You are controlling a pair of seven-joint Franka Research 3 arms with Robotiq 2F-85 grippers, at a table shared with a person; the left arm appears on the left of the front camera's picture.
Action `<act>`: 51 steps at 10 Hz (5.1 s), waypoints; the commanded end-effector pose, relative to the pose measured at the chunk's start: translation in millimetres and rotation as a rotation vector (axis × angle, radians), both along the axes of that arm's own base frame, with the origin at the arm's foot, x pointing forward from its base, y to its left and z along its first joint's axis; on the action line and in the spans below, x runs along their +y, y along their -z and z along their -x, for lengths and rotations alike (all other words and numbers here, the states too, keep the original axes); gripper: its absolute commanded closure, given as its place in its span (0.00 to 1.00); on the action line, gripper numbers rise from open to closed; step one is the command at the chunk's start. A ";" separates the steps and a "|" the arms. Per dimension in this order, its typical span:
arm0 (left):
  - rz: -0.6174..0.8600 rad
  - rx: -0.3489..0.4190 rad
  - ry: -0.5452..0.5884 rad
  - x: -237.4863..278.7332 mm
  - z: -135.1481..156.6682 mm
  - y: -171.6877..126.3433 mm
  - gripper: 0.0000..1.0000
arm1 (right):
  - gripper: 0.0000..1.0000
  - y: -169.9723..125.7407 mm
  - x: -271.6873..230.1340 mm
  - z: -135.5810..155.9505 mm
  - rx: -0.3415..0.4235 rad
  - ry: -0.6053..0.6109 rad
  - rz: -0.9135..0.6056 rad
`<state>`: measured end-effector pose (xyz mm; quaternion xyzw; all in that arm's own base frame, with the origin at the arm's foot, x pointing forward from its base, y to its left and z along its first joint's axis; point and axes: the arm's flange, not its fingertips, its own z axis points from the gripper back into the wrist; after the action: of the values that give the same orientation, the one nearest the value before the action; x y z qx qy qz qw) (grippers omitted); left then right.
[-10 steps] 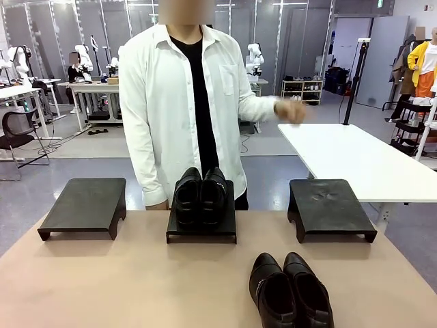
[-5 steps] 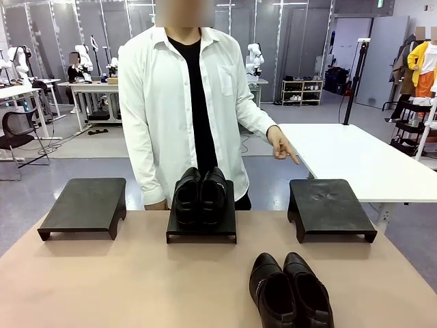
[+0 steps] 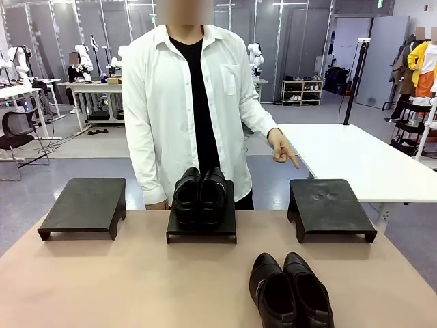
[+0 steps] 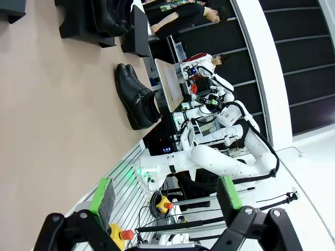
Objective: Place the shoes on the stand as instructed by the person.
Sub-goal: Pick up another pair of Shoes and place it on the Shoes Stand indicated by the person.
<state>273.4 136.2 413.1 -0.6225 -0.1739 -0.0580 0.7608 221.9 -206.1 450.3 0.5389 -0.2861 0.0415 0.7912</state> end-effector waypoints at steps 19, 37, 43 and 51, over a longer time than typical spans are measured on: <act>0.001 -0.003 0.006 -0.1 0.7 -0.1 0.00 | 0.00 15.2 371.0 -95.1 0.553 -0.001 0.908; 0.001 -0.003 0.006 -0.1 0.7 -0.1 0.00 | 1.00 137.5 392.1 -87.6 0.628 0.083 1.167; 0.001 -0.003 0.006 -0.1 0.7 -0.1 0.00 | 1.00 138.5 388.7 -83.5 0.620 0.104 1.154; 0.001 -0.003 0.006 -0.1 0.7 -0.1 0.00 | 1.00 -9.6 342.3 -87.2 0.439 0.077 1.041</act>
<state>273.6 135.7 412.4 -0.6219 -0.1723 -0.0574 0.7618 328.5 153.5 456.1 0.0354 -0.0666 0.0246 0.9969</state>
